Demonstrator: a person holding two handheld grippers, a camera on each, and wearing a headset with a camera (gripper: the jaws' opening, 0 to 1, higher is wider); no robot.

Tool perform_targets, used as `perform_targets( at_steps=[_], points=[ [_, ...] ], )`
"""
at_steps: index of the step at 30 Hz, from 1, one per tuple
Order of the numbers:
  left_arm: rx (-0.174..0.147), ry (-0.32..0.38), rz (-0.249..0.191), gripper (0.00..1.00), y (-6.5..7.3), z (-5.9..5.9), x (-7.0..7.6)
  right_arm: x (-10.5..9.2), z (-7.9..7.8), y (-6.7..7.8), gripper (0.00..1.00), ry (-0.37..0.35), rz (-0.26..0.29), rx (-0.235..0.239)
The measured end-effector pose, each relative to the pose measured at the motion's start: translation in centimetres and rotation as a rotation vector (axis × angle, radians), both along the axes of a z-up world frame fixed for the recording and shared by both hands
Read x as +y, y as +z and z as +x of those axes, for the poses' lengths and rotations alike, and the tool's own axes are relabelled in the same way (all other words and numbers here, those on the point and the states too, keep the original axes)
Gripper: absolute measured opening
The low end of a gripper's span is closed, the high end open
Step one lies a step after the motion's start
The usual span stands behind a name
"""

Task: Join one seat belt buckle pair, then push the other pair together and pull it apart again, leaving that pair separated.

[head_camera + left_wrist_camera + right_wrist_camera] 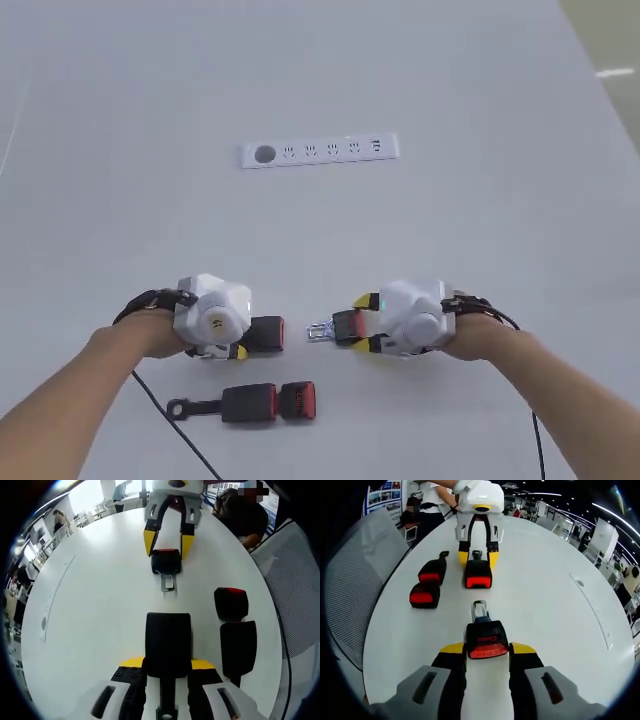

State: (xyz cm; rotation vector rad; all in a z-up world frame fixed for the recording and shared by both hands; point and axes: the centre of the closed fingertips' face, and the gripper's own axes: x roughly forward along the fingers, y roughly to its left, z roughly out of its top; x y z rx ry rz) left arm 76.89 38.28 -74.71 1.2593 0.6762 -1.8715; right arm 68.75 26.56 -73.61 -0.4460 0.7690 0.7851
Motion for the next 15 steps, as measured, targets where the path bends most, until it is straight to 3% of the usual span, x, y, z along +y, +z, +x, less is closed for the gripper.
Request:
perform_targets(
  at_steps=[15],
  points=[
    [-0.002,-0.001,0.007,0.32,0.0,0.0,0.0,2.0,1.4,0.1,0.31,0.011,0.007,-0.011]
  ],
)
